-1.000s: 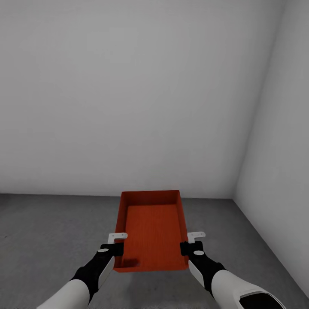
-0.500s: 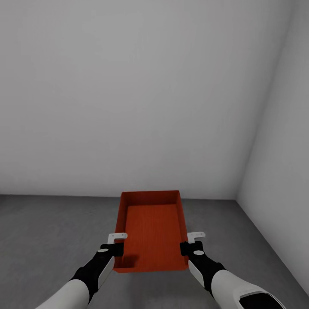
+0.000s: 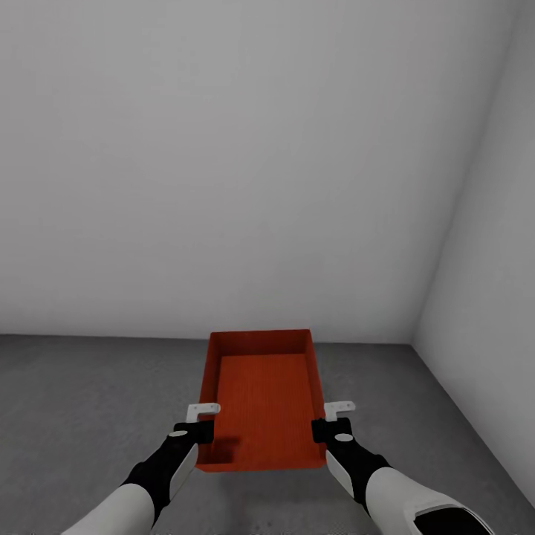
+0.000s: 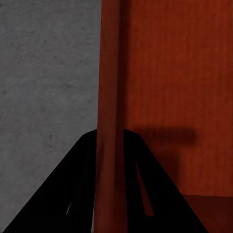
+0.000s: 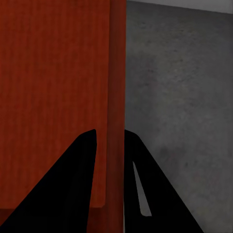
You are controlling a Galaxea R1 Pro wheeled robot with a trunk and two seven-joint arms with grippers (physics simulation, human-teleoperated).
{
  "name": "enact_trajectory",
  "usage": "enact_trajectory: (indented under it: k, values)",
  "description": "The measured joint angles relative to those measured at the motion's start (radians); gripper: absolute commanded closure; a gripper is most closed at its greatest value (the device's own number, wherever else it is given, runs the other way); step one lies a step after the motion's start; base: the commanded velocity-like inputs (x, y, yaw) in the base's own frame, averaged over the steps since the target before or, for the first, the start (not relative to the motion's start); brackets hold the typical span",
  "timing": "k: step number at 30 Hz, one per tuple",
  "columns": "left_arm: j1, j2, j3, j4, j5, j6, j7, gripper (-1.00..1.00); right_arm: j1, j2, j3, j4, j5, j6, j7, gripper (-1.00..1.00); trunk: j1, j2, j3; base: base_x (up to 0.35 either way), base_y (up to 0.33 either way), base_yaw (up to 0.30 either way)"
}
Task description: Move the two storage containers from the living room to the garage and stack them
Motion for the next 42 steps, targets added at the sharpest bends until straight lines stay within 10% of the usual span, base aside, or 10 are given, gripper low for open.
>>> enact_trajectory:
  k: [42]
  values:
    - [0.0, 0.0, 0.0, 0.001, 0.0, 0.0, 0.0, 1.0, 0.0, 0.0, 0.0, 0.001, 0.0, 0.0, 0.0, 1.0, 0.0, 0.0, -0.068, 0.0, 0.0, 0.0]
